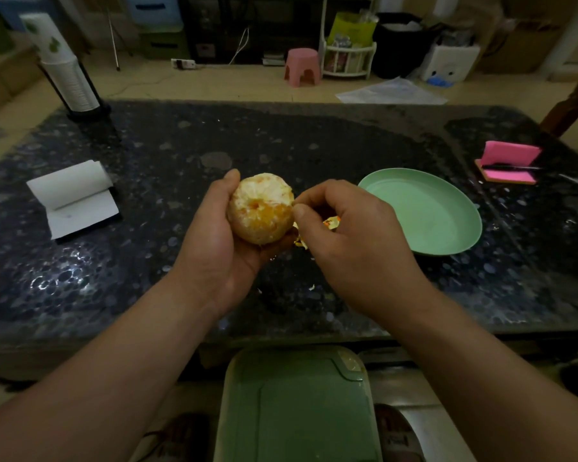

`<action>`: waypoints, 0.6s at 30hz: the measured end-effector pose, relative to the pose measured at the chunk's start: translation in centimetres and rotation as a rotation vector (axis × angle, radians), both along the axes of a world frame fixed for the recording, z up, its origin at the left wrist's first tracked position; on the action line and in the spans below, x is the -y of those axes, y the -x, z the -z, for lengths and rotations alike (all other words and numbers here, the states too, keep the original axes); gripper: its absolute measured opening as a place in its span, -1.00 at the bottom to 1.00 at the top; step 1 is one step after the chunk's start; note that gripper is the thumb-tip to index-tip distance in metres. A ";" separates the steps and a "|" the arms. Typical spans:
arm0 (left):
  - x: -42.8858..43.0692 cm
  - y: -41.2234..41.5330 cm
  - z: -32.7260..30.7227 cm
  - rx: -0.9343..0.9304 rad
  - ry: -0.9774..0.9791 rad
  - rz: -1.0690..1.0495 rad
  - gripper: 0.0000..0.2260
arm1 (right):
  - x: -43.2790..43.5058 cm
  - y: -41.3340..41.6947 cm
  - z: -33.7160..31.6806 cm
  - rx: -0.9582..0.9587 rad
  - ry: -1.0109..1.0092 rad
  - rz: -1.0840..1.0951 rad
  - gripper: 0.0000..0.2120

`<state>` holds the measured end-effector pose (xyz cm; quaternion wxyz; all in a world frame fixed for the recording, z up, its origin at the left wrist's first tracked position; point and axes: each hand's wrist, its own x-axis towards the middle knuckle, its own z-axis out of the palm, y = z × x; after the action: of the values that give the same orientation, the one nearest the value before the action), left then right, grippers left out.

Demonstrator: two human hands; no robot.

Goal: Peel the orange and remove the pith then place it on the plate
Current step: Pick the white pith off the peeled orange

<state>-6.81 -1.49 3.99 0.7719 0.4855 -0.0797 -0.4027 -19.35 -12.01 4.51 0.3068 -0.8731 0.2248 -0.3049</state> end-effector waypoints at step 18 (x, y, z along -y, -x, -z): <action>-0.3 0.3 -0.4 -0.053 0.058 0.066 -0.51 | 0.9 -0.8 0.9 0.001 -0.019 0.076 -0.88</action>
<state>-7.11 -1.14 4.34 0.7739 0.4491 -0.0869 -0.4380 -18.58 -12.86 3.65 0.3035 -0.8609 0.2604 -0.3146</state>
